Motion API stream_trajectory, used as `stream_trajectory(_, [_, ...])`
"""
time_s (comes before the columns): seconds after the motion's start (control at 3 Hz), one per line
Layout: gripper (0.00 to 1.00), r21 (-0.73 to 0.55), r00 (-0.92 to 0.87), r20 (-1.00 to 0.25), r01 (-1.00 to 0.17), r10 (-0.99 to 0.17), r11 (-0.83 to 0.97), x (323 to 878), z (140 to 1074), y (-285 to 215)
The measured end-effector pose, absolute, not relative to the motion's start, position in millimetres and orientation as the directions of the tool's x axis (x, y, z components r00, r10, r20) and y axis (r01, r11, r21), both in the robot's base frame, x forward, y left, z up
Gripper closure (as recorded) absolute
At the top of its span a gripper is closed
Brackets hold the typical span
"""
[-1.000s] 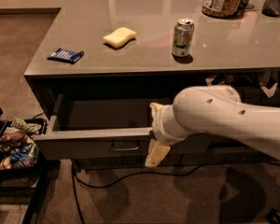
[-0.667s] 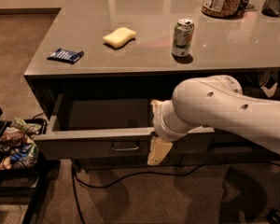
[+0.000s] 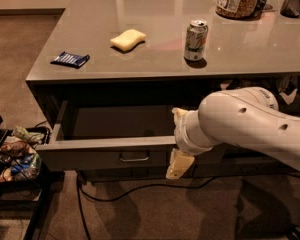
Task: Open top drawer
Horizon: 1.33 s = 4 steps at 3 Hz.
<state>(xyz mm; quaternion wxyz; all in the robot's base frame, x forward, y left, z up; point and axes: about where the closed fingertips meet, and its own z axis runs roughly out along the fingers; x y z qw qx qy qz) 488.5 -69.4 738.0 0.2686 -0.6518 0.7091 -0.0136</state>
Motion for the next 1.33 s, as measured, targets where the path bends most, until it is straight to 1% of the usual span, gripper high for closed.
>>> stream_trajectory(0.33, [0.0, -0.369, -0.006, -0.363, -0.917, -0.932, 0.15, 488.5, 738.0, -69.4])
stream_trajectory(0.67, [0.19, -0.369, -0.006, -0.363, -0.917, -0.932, 0.15, 488.5, 738.0, -69.4])
stream_trajectory(1.33, [0.65, -0.369, -0.006, -0.363, -0.917, -0.932, 0.15, 488.5, 738.0, -69.4])
